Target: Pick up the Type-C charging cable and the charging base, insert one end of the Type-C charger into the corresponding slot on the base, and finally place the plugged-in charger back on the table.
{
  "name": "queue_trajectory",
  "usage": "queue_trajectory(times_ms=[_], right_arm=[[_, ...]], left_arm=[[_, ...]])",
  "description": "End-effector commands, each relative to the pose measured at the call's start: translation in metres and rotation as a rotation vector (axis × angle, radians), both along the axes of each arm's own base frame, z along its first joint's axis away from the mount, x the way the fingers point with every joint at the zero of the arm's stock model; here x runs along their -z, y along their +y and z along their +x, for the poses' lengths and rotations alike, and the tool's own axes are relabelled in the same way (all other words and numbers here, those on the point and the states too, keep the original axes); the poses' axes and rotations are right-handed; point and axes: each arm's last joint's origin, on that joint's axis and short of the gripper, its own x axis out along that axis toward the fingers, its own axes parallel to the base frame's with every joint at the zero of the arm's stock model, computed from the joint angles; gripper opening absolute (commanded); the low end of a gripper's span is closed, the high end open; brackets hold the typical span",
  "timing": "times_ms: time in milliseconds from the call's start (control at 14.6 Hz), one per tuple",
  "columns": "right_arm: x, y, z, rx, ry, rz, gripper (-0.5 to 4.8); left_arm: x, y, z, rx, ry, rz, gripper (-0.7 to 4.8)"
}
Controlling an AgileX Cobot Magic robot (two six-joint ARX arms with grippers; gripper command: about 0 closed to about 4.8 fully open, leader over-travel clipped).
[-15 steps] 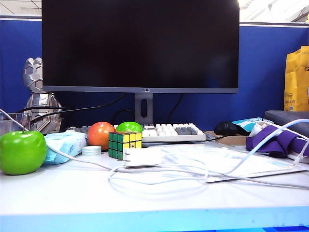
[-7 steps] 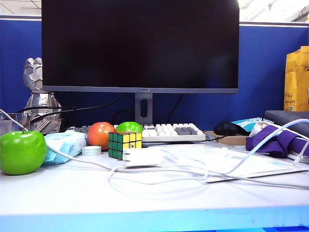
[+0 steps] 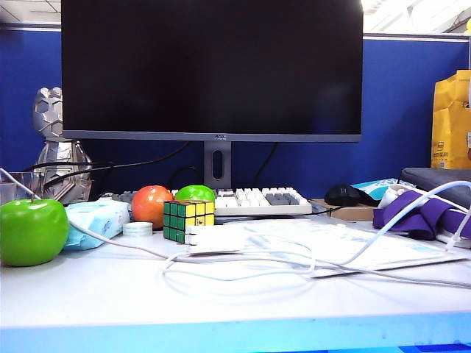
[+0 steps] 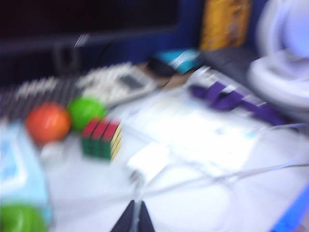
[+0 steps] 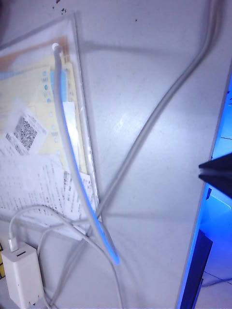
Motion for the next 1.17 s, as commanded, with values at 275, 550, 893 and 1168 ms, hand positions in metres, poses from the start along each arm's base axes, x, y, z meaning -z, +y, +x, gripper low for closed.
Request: queue_trajectory(times_ms=[275,550,893,1168], right_arm=[[-0.002,0.0,0.0,-0.002,-0.015,0.01,-0.03],[-0.003,0.0,0.0,-0.001,-0.023,0.013,-0.03],[-0.003,0.0,0.0,-0.001,-0.023,0.012,-0.03],[-0.003,0.0,0.0,0.0,-0.023,0.012,-0.03]], left_arm=[[0.048,0.018,0.004,-0.229,-0.136,-0.121,-0.05],[0.056,0.04,0.007,-0.454,-0.097,-0.075,-0.05],[0.075,0.055,0.007,-0.611,0.044,0.107,-0.05],[0.075,0.056,0.007,-0.632,0.053,0.082,-0.02]])
